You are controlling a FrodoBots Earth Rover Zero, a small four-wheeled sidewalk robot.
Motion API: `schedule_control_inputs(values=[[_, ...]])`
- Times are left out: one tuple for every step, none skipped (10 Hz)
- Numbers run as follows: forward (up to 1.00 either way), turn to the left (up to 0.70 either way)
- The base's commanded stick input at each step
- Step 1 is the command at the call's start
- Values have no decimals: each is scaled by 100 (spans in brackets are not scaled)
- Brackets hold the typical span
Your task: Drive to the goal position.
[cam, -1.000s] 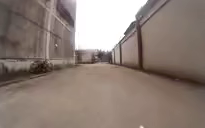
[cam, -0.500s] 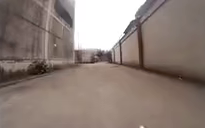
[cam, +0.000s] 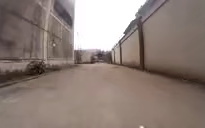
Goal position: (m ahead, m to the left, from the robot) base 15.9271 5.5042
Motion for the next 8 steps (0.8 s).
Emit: schedule_control_inputs(values=[[30,0],[30,0],[30,0],[30,0],[30,0],[30,0],[30,0],[30,0]])
